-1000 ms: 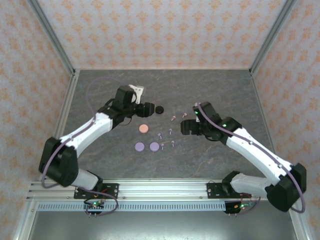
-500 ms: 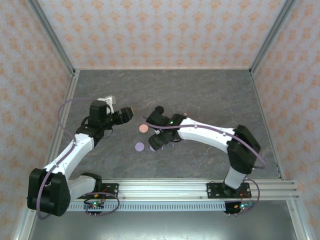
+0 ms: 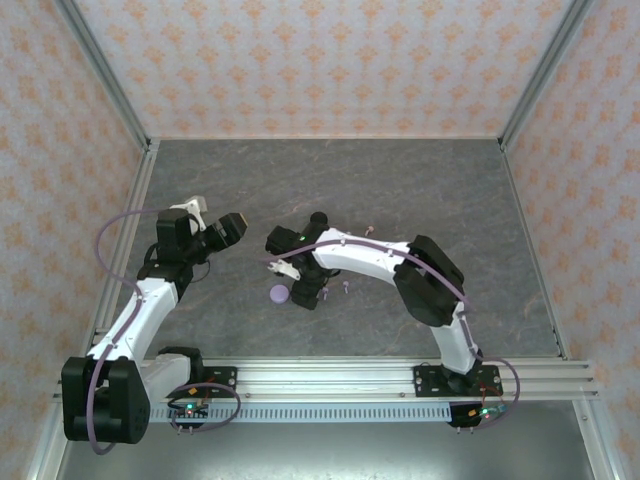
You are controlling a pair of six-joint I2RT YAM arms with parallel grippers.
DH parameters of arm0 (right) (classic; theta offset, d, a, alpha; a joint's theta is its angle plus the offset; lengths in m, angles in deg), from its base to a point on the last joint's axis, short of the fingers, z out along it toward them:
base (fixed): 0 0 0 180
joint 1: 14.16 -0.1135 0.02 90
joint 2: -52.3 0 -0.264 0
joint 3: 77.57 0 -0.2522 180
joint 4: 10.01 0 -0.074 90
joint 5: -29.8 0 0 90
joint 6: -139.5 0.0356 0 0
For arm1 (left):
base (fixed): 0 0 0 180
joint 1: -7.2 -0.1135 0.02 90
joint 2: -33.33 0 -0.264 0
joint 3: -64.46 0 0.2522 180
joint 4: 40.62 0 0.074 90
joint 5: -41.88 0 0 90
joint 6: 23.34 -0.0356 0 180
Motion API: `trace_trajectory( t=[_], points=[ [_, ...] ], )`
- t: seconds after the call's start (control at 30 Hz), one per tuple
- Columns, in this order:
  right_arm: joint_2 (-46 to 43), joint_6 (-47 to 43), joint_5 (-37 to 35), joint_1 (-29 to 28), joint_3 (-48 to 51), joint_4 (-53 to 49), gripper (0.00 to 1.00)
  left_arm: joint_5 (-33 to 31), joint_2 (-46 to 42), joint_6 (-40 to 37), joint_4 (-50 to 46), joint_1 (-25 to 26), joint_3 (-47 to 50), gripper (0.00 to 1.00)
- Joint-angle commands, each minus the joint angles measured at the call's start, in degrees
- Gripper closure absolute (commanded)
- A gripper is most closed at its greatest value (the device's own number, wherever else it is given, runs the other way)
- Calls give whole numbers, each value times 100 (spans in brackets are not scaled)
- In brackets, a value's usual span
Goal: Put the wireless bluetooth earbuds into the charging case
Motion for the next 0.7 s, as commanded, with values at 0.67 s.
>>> trace_trajectory(
  t=[0.67],
  points=[
    [662,-286,54,-19,-342,47,37,49,-113,91,69,-68,49,11]
  ],
)
